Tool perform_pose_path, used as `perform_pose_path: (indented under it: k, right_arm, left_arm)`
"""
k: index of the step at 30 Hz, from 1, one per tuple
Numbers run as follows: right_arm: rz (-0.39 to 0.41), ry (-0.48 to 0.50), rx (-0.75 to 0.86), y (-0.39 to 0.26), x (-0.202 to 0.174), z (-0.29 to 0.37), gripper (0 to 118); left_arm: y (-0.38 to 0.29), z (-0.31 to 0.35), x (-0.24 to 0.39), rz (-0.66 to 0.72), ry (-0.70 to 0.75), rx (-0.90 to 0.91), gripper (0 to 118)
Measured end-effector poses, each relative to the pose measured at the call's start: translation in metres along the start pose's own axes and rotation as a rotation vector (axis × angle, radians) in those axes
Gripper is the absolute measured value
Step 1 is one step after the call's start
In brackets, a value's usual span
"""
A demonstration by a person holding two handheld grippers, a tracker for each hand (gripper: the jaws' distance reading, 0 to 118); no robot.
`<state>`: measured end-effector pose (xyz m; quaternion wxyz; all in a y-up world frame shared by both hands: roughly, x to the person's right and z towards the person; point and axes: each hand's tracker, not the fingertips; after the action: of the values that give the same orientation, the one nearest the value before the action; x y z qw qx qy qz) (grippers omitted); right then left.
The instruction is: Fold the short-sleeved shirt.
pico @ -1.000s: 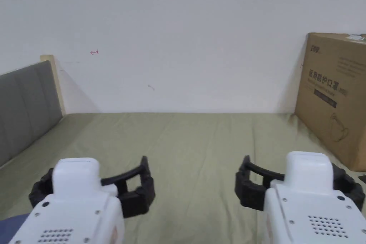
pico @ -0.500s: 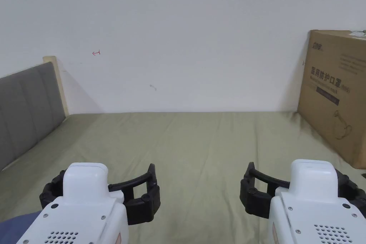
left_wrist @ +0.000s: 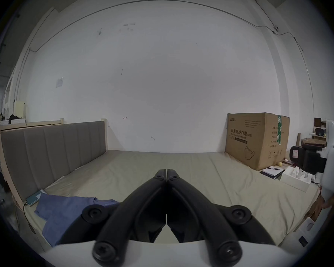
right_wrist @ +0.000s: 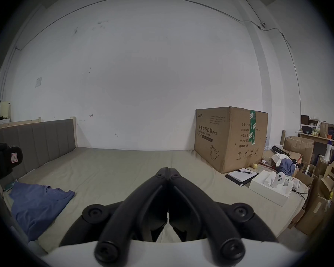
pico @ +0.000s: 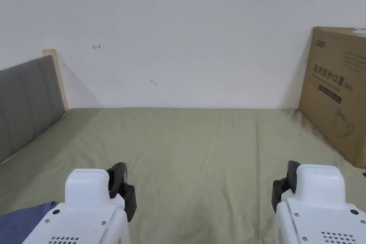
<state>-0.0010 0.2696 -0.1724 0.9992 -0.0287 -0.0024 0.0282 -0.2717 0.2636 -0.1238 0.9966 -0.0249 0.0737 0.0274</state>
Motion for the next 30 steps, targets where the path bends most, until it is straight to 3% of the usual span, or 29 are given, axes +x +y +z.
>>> perform_pose_path:
  k: [7,18,25,30]
  right_arm:
    - [-0.004,0.079,-0.014,0.004,-0.021,-0.006,0]
    - [0.042,0.424,-0.034,0.003,-0.124,-0.004,0]
    - [0.066,0.515,-0.074,-0.008,-0.154,0.004,0]
    - [0.071,0.527,-0.137,-0.019,-0.155,-0.003,0]
  left_arm:
    - [0.005,0.009,-0.022,0.051,0.051,0.002,0]
    - [0.016,0.069,-0.117,0.079,0.41,-0.01,0]
    - [0.001,0.067,-0.155,0.111,0.475,-0.16,0]
    - [-0.048,-0.01,-0.205,0.186,0.441,-0.443,0]
